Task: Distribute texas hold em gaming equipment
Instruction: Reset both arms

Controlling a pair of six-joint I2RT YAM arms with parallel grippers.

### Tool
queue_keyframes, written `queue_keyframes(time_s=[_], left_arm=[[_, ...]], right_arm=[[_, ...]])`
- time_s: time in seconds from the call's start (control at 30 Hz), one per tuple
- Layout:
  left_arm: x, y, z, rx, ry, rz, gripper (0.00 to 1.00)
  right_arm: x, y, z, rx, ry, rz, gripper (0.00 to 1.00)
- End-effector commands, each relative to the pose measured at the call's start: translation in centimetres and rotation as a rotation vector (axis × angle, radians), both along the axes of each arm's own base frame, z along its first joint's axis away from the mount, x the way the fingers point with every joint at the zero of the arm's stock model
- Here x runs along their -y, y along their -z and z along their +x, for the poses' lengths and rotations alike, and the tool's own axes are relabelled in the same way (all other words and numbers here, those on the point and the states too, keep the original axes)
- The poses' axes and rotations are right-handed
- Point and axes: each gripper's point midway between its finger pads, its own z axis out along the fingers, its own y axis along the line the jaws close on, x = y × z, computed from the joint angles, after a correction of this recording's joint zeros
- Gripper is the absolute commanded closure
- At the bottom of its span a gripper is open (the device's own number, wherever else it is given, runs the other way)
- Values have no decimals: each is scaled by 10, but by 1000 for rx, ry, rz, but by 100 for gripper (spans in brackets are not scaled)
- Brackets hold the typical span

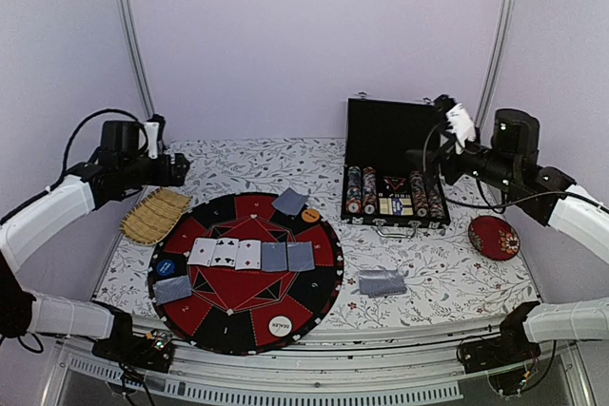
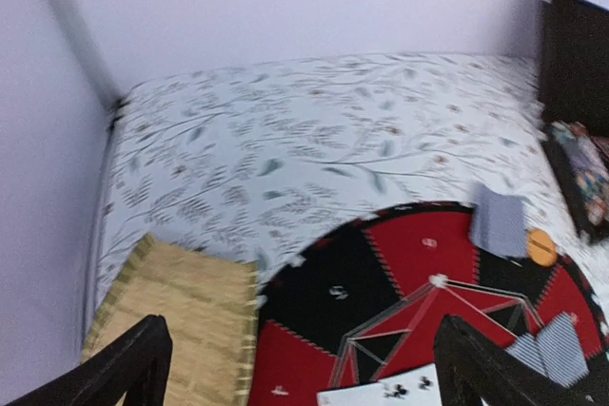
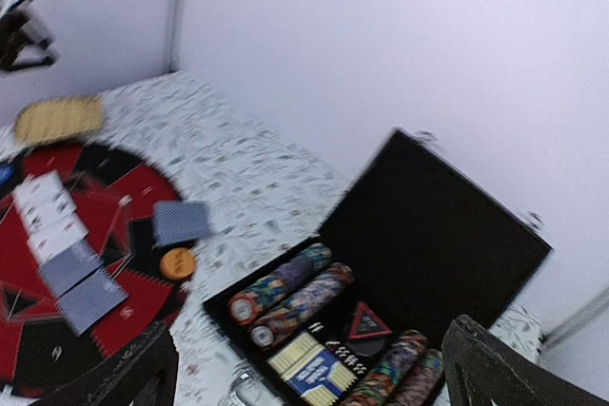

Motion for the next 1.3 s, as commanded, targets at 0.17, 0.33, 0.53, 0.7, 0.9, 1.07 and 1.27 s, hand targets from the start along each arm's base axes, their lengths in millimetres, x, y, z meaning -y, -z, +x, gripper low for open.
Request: queue_keyframes(time_s=[0.17,0.33,0.53,0.7,0.9,1.07,1.27], left_arm=[[-141,14,-22,338,-616,-7,2],[-144,25,-41,506,-606,1,2],[-136,42,-41,544,-526,52,2],[-129,47,-35,612,-473,77,2],[-116,47,-21,621,-369,36,2],[-106,49,-42,754,-307,37,2],[-110,59,-27,679,-332,38,2]], right_arm=[[198,28,50,91,643,566,1],[221,73,39,160,729,561,1],[237,110,33,241,803,456,1],[223,131,41,258,706,449,1],[210,152,70,168,637,376,1],[205,156,74,142,610,356,1],[205,155,74,145,612,356,1]])
